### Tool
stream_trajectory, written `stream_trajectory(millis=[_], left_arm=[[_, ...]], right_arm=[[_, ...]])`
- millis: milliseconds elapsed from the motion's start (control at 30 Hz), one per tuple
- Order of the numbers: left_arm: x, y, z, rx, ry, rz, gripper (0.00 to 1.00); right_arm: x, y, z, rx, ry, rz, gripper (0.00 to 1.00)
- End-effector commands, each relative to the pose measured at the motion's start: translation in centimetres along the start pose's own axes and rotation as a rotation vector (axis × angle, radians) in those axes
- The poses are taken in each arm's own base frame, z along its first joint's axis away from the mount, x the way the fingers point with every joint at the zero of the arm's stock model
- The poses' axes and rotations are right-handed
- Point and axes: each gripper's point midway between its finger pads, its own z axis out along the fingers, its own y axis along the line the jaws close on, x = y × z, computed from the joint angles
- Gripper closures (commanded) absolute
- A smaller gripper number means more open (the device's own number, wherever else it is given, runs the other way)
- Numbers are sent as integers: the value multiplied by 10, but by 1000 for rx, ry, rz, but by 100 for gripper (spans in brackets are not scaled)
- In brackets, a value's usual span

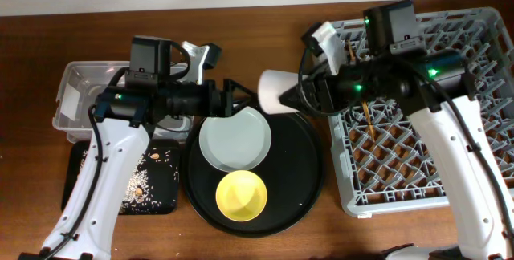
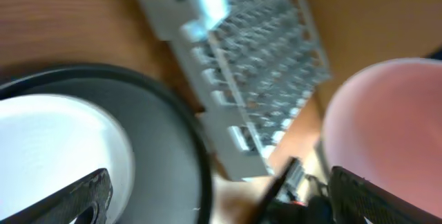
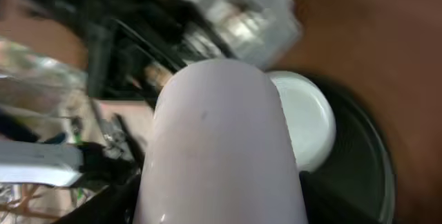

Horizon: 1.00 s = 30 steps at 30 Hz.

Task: Sort waste into correct bins and load items into the dishwasher rack
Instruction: 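Lower the pink cup into the gray rack with the right gripper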

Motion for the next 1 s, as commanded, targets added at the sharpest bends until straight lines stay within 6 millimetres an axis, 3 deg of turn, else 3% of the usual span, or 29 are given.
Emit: stream_trajectory(millis=[0,133,267,400,767,967], left_arm=[[6,39,-3,-215,3,-29,1],[18,55,-8,-305,37,-66,1],[29,59,-10,-329,76,-97,1],[33,62,-11,-353,88,-104,1],[35,62,-11,-355,95,-110,1],[37,66,-13,-375,103,-115,1]], right_arm=[[33,-63,-26,383,117,160,35],[78,-101,-62,695,232,408,35],[106,-108,-78,802,316,513,35],[113,-125,-75,864,316,524,35],[134,-176,-34,893,291,528,35],[150,-192,-36,910,296,576,35]])
